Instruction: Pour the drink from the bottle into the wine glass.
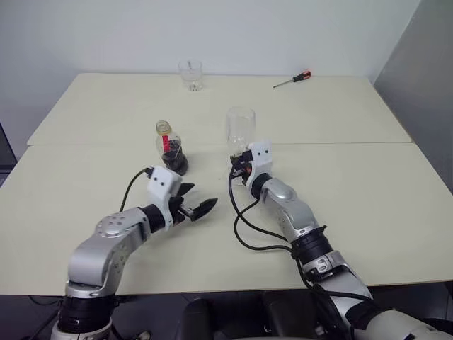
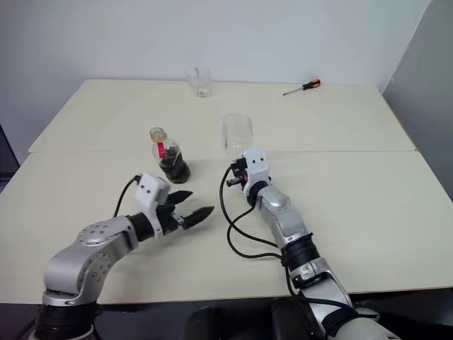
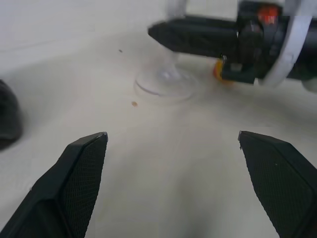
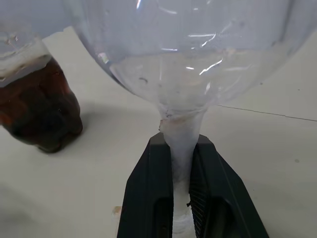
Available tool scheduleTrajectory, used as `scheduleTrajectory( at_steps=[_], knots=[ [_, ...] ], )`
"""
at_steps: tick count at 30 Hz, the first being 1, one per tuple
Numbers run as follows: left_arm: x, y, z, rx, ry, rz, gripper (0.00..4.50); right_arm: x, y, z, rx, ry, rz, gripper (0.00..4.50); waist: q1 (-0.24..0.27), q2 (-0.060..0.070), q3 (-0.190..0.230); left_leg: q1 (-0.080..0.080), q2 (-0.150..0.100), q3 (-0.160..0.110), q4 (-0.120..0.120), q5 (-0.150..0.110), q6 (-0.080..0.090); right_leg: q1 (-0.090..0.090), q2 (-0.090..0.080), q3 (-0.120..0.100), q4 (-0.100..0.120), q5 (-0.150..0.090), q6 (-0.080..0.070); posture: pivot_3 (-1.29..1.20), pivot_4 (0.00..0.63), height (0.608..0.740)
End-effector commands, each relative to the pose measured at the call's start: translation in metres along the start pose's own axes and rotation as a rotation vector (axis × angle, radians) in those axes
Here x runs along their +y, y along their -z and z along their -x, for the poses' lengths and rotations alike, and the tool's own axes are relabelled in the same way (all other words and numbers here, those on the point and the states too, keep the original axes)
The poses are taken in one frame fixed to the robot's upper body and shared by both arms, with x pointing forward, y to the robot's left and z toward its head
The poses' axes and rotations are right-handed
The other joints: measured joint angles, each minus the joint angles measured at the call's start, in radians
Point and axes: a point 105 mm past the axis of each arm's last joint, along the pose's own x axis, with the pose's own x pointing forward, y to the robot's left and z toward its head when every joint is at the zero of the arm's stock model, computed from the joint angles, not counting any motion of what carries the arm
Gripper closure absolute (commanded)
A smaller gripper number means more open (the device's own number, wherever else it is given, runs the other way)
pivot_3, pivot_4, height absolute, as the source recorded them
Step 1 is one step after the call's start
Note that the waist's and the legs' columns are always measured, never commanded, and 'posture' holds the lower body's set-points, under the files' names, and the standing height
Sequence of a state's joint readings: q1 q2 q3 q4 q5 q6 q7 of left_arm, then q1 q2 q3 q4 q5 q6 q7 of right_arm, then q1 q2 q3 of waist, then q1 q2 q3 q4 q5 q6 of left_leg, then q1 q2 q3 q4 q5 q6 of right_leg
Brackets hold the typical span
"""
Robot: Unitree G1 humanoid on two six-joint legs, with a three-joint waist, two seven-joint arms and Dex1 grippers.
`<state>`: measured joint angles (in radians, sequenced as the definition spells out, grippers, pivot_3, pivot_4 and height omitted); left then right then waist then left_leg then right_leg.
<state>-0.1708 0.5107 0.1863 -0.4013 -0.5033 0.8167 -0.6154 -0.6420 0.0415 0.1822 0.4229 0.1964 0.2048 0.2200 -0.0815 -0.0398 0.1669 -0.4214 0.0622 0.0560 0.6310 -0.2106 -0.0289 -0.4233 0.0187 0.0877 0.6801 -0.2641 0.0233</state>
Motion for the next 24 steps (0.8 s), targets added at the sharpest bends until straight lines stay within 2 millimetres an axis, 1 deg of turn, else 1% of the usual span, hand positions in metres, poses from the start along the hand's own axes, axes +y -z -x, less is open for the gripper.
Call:
scheduleTrajectory(
  at_steps=[1, 4, 6, 7, 13, 16, 19, 24],
  knots=[
    [0.000, -0.016, 0.009, -0.070, 0.019, -0.023, 0.00, 0.003, 0.008, 0.007, 0.026, -0.041, 0.042, 4.34, 0.000, 0.000, 0.000, 0.001, 0.000, 0.000, 0.000, 0.000, 0.000, 0.001, 0.000, 0.000, 0.000, -0.001, 0.002, 0.00, 0.150, 0.740],
    [0.001, -0.018, 0.013, -0.079, 0.023, -0.036, 0.00, 0.002, 0.014, 0.012, 0.047, -0.058, 0.056, 4.34, 0.000, 0.000, 0.000, 0.004, 0.000, 0.000, 0.000, 0.000, 0.000, 0.003, -0.001, 0.001, 0.000, -0.002, 0.003, 0.00, 0.150, 0.740],
    [-0.005, -0.014, 0.015, -0.046, 0.073, -0.070, 0.00, 0.005, 0.019, 0.015, 0.070, -0.089, 0.061, 4.34, 0.000, 0.000, 0.000, 0.004, 0.000, 0.000, -0.001, 0.000, 0.000, 0.002, 0.000, 0.001, 0.000, -0.002, 0.003, 0.00, 0.150, 0.740],
    [-0.004, -0.014, 0.015, -0.044, 0.069, -0.086, 0.00, 0.006, 0.021, 0.016, 0.076, -0.101, 0.068, 4.34, -0.001, 0.000, 0.000, 0.004, 0.000, 0.000, -0.001, 0.000, 0.000, 0.002, 0.000, 0.001, 0.000, -0.002, 0.003, 0.00, 0.150, 0.740],
    [0.011, -0.022, 0.011, -0.097, -0.023, -0.157, 0.00, 0.012, 0.036, 0.025, 0.141, -0.172, 0.099, 4.34, 0.001, -0.002, -0.001, 0.005, 0.000, 0.000, -0.001, 0.000, 0.000, 0.003, 0.000, 0.002, 0.000, -0.002, 0.002, 0.00, 0.150, 0.740],
    [0.014, -0.021, 0.008, -0.097, -0.031, -0.164, 0.00, 0.014, 0.046, 0.029, 0.172, -0.193, 0.120, 4.34, 0.000, -0.004, -0.003, 0.005, 0.000, 0.000, -0.001, 0.000, 0.000, 0.003, 0.000, 0.002, 0.000, -0.002, 0.002, 0.00, 0.150, 0.740],
    [0.012, -0.023, 0.004, -0.107, -0.018, -0.162, 0.00, 0.011, 0.057, 0.031, 0.208, -0.194, 0.173, 4.34, 0.000, -0.006, -0.004, 0.005, 0.000, 0.000, -0.001, 0.000, 0.000, 0.003, 0.000, 0.001, 0.000, -0.002, 0.002, 0.00, 0.150, 0.740],
    [0.010, -0.023, 0.003, -0.101, -0.007, -0.185, 0.00, -0.004, 0.057, 0.029, 0.215, -0.134, 0.179, 4.34, -0.001, -0.007, -0.006, 0.006, 0.000, 0.000, -0.001, 0.000, 0.000, 0.003, 0.000, 0.002, 0.000, -0.002, 0.002, 0.00, 0.150, 0.740]
  ],
)
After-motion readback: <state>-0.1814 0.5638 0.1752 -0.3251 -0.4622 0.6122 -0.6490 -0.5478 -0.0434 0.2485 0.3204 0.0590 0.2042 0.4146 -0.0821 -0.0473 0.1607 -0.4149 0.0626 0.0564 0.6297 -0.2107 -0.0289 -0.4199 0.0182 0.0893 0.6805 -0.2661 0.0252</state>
